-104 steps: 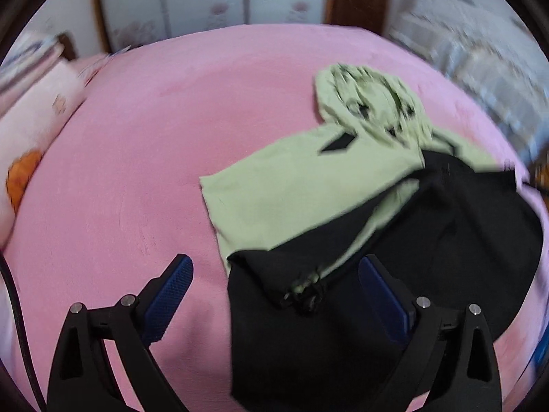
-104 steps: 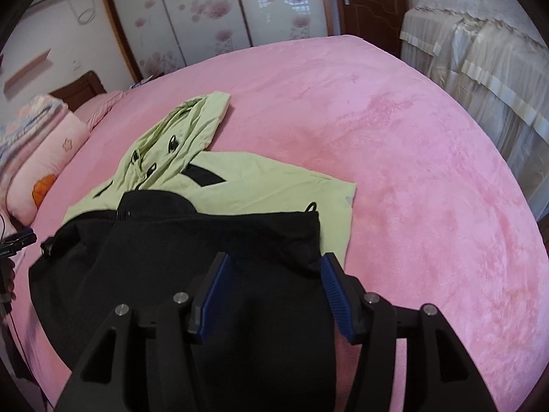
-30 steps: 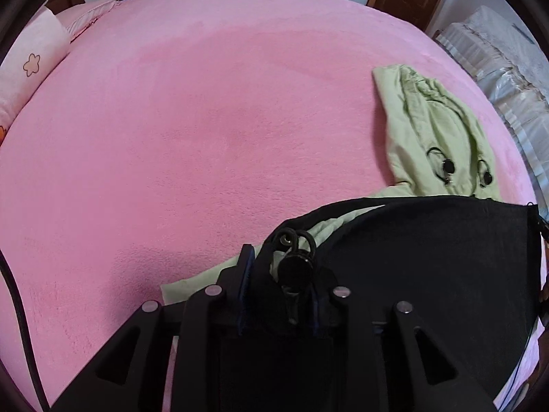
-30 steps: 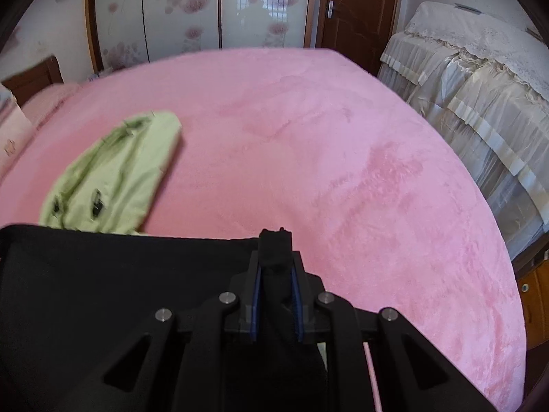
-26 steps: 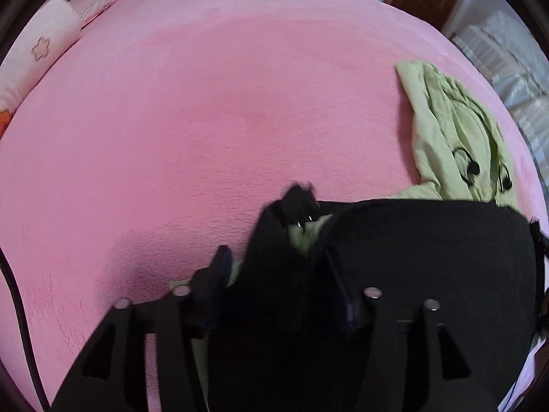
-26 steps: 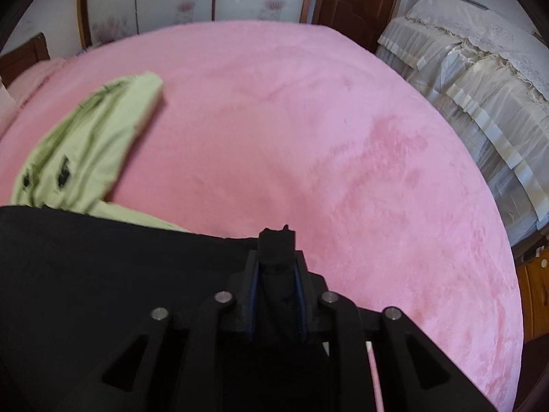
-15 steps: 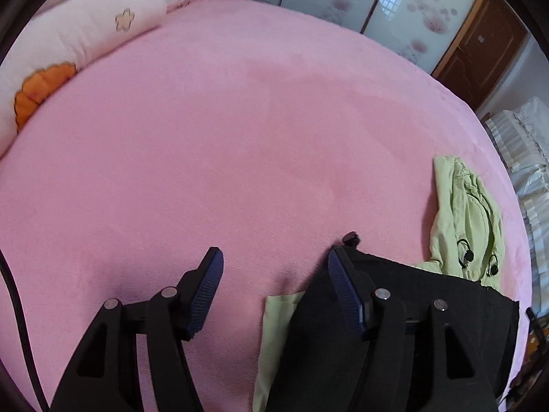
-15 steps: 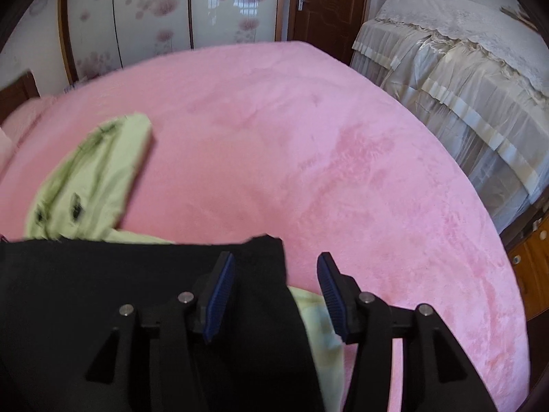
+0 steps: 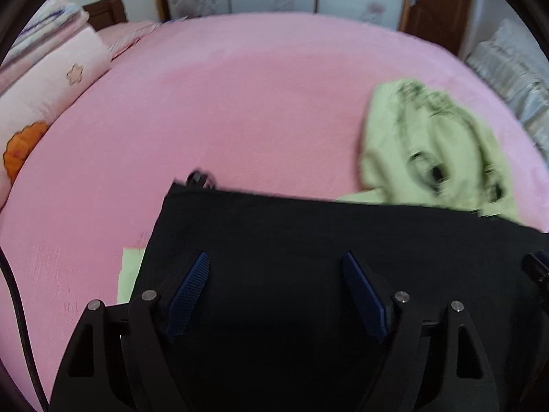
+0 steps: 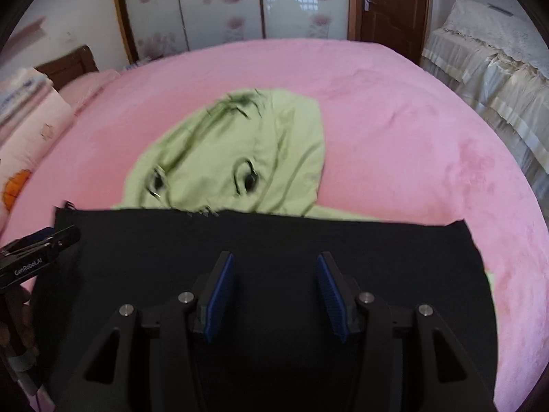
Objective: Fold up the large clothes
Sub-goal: 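Lay the folded hem down near the hood and open both grippers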
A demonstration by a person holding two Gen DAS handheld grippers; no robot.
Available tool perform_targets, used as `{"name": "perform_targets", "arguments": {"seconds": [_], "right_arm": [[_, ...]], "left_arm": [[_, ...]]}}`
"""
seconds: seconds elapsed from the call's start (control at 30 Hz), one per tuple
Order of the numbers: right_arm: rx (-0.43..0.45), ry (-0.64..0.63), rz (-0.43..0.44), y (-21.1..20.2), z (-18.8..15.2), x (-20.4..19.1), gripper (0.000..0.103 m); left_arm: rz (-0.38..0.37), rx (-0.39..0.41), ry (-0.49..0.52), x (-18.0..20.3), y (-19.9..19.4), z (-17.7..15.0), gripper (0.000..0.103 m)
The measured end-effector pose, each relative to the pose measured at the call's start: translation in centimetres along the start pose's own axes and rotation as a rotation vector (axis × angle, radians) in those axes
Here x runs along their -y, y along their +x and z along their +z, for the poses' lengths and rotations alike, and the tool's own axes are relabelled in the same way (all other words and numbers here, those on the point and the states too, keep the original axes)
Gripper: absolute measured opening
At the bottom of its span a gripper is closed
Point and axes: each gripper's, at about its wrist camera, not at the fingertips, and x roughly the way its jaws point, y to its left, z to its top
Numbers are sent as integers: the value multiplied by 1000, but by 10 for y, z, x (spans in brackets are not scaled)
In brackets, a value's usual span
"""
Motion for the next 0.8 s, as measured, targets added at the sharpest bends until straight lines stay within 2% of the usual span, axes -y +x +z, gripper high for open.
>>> {"name": "perform_targets", "arguments": {"seconds": [0.07, 0.1, 0.17, 0.2, 0.33, 0.43, 0.5, 0.57, 0.67, 0.8], "right_arm": [[-18, 24, -53, 15, -3, 21, 49], [-11, 41, -69, 16, -4, 34, 48], [-1, 70, -137, 16, -4, 63, 49], [-1, 89, -189, 16, -5, 82, 49], [-35, 229, -280, 15, -14, 155, 49], [-40, 326, -231, -2, -22, 183, 50], [-25, 326, -205, -22, -26, 178, 50], [13, 308, -136, -47, -31, 163, 50], [74, 259, -3, -87, -48, 116, 51], [72, 194, 178, -115, -80, 45, 51]], "left_arm": [[-17, -3, -45, -18, 9, -2, 84], [-4, 8, -53, -24, 9, -3, 84], [56, 19, -51, -38, 11, -4, 88], [61, 17, -58, -46, 12, -5, 89], [13, -6, -128, -67, 15, -8, 89], [29, -16, -116, -63, 9, -7, 89], [24, -23, -126, -60, -3, -7, 89], [-21, 4, -146, -51, -30, -20, 89], [-75, 48, -165, -34, -80, -45, 89], [-151, 42, -159, -10, -115, -84, 90]]}}
